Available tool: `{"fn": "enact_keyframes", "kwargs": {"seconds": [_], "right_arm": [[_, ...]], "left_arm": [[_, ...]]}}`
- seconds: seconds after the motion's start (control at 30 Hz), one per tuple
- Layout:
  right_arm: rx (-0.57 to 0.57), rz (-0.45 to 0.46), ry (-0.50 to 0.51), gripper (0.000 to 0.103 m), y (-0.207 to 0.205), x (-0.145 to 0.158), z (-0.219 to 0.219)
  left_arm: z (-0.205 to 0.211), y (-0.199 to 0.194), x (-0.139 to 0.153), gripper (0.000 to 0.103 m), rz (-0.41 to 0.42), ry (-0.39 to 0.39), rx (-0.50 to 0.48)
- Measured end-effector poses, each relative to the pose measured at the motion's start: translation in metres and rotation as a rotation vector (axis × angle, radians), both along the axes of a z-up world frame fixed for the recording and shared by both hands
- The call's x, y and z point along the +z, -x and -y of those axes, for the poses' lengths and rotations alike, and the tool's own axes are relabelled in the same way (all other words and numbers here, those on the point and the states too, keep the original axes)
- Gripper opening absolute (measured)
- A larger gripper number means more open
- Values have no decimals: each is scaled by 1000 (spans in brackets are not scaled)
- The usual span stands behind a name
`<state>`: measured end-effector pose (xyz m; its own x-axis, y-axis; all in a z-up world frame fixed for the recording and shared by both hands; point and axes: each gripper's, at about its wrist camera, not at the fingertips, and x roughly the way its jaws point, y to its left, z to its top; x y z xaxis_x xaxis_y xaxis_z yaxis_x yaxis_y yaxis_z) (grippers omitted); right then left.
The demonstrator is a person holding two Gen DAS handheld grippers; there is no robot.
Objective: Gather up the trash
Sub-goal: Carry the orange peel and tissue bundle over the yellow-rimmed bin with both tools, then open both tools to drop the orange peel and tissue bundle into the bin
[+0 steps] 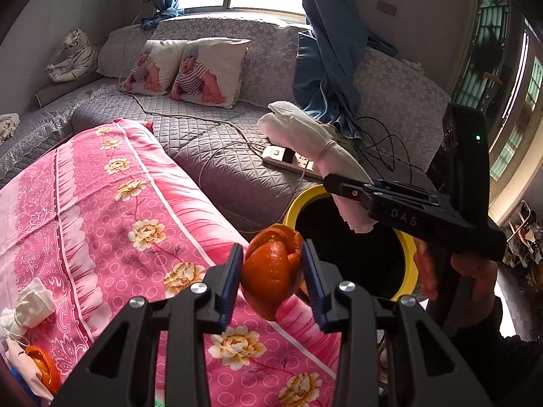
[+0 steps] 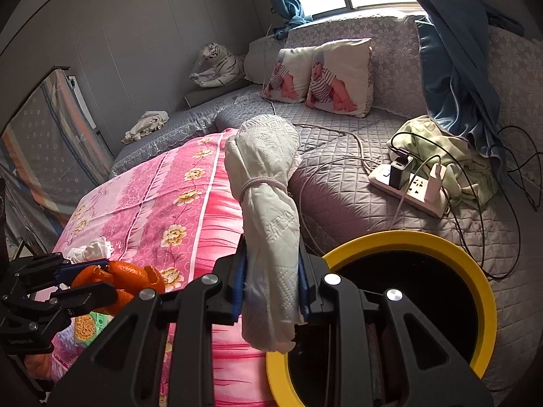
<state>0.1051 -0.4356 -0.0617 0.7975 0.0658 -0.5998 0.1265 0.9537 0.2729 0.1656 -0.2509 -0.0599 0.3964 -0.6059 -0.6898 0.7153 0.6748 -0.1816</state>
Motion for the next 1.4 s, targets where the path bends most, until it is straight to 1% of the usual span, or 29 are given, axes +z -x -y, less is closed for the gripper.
{"fn": "enact_keyframes", "kwargs": {"seconds": [0.33, 0.47, 0.7, 0.93, 1.13, 1.4], "right_arm": [[-103, -21, 10, 24, 15, -6, 40], [-145, -34, 17, 24, 22, -10, 54], [-208, -52, 30, 24, 37, -12, 76], [-257, -65, 44, 24, 47, -14, 91], [-311, -72, 35, 24, 58, -18, 107], [-335, -86, 25, 25, 65, -23, 116]], "left_arm": [[45, -2, -2, 33, -5, 5, -71], [61, -5, -8, 33, -28, 13, -87], [93, -6, -30, 33, -74, -7, -125], [121, -8, -57, 33, -124, -49, -146], [143, -8, -77, 33, -163, -84, -162], [158, -4, -90, 33, -184, -118, -171]]}}
